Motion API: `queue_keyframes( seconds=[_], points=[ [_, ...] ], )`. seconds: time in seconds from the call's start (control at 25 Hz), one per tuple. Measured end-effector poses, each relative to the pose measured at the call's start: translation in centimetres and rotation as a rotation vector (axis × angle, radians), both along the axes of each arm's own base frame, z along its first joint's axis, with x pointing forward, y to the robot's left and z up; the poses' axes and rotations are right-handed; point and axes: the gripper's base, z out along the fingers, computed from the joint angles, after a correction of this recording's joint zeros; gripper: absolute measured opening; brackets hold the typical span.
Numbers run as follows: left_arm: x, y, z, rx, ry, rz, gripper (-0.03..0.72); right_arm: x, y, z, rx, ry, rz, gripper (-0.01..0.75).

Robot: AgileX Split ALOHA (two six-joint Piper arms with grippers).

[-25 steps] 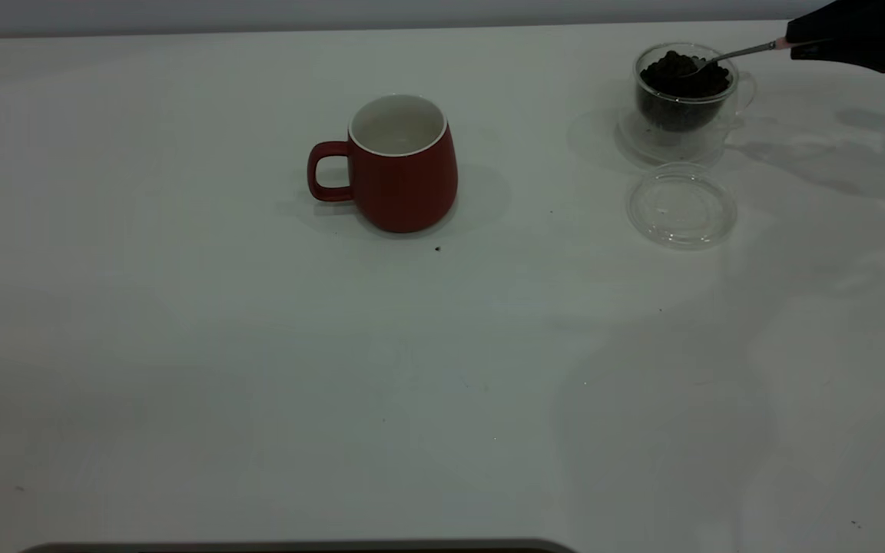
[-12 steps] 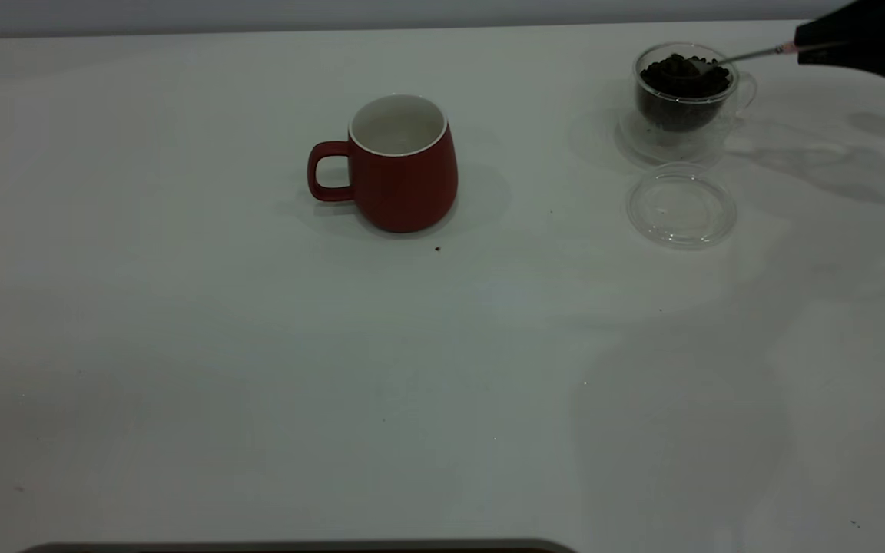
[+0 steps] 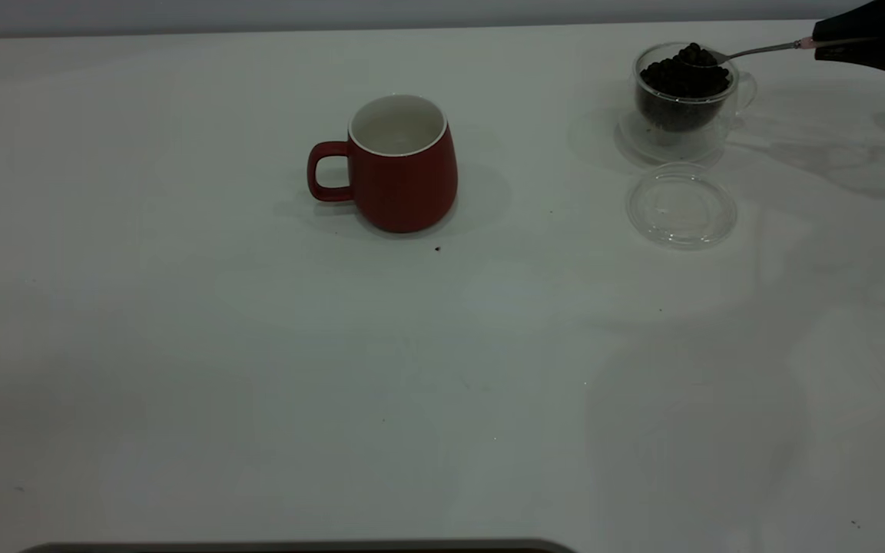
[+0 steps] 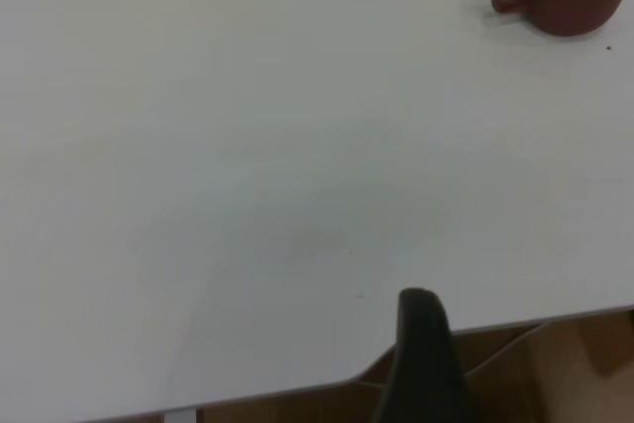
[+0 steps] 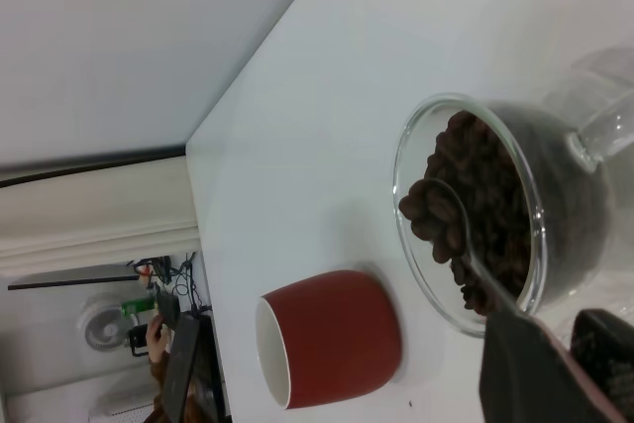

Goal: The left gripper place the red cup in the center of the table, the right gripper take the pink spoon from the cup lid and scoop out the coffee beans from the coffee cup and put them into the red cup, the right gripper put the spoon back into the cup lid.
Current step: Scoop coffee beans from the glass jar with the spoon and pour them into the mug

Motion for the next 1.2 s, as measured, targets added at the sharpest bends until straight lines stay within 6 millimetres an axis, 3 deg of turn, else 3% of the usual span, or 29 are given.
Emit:
queue_keyframes(
  seconds=[0.36,0.68,0.88,1.2],
  points=[
    [0.0,0.0,0.0,0.000,0.000,0.000,0.587,0.3,0.8,0.3,0.005,-0.004,0.008,0.092],
    [0.0,0.0,0.0,0.001,0.000,-0.001,0.587,1.3,3.6,3.4,-0.005,-0.059,0.065,0.092],
    [0.0,0.0,0.0,0.001,0.000,-0.001,0.587,1.8,6.2,4.8,0.007,-0.077,0.109,0.092],
    [0.0,0.0,0.0,0.001,0.000,-0.001,0.587,1.9,12.6,5.0,0.025,-0.076,0.230,0.092]
  ],
)
